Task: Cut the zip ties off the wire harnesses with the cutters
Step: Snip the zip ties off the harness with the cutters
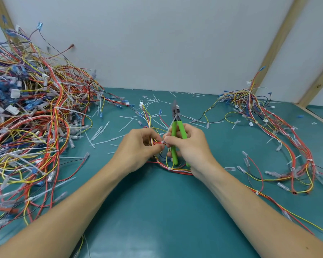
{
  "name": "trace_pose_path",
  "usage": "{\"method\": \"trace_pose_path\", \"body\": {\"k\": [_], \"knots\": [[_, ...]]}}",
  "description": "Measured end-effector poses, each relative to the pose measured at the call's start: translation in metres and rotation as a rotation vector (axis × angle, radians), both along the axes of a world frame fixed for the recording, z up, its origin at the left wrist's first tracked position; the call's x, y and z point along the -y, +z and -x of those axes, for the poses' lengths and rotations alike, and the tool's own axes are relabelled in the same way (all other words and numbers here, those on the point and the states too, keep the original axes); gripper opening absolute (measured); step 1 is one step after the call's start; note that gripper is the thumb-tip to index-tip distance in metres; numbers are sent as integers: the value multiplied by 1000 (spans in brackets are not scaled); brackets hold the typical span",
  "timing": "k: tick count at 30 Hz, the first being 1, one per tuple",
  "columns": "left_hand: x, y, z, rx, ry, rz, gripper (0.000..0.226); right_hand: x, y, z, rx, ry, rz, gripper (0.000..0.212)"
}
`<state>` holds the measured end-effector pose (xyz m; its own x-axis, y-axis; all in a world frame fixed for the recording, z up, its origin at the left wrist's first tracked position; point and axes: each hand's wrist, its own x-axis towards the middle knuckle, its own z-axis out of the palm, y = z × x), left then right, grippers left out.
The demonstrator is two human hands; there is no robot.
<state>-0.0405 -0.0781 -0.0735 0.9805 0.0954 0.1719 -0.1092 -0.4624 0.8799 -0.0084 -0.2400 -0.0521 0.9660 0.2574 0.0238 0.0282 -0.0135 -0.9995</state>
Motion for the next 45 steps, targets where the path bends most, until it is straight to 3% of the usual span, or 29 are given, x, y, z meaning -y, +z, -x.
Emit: {"method": "trace_pose_path", "body": {"k": [10,12,15,20,24,27,33,45], "knots": [[5,2,3,12,-9,216,7,8,15,-5,-135,20,-97,10],[5,3,2,16,34,264,9,13,21,-9,-101,-10,-95,20],[3,5,1,36,69,278,12,22,24,-16,54,-100,1,33],[4,7,3,87,95,239,6,38,20,-25,540,-180,398,22],[3,10,4,116,137,276,14,48,18,-29,699,-139,634,27],[4,12,5,122,159,345,17,52,19,-32,751,-140,721,29],[3,11,3,125,175,302,11,50,18,-30,809,-53,797,30],[0,21,3,-7,159,548,15,48,18,-29,835,10,706,32]]}}
